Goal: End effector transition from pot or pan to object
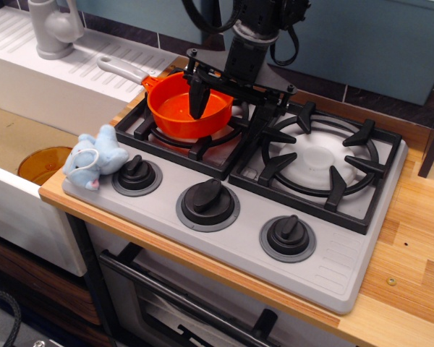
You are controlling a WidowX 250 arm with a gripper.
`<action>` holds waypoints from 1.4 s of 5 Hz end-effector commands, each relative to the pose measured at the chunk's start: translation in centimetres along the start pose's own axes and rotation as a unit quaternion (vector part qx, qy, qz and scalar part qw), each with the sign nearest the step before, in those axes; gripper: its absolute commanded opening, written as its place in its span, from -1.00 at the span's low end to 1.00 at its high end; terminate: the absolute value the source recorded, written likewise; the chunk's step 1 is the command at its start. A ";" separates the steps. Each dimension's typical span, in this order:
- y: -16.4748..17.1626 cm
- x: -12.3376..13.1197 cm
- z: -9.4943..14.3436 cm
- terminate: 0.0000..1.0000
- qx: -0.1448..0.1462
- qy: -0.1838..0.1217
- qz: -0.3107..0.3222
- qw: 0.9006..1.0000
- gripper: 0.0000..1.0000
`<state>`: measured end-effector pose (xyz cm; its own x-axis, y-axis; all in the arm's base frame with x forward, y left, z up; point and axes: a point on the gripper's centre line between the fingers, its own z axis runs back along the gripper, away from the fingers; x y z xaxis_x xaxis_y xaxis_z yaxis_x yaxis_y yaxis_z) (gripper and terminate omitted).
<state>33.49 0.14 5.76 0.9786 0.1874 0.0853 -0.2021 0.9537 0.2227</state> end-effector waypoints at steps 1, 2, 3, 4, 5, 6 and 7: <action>0.0 0.0 0.0 -1.00 0.000 0.000 0.000 1.000 1.00; 0.7 -0.5 3.9 -1.00 0.030 0.023 0.015 0.999 1.00; 0.7 -0.9 4.6 -1.00 0.034 0.020 0.020 0.999 1.00; 0.5 -1.2 4.8 -1.00 0.032 0.016 0.025 0.999 1.00; 1.3 -1.6 5.2 -1.00 0.045 0.019 0.022 0.999 1.00; 4.8 -2.1 6.6 -1.00 0.055 0.037 -0.015 0.998 1.00; 6.6 -2.6 6.8 -1.00 0.063 0.036 -0.025 0.997 1.00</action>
<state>28.89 4.64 11.68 0.9829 0.1741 -0.0596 -0.1425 0.9252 0.3516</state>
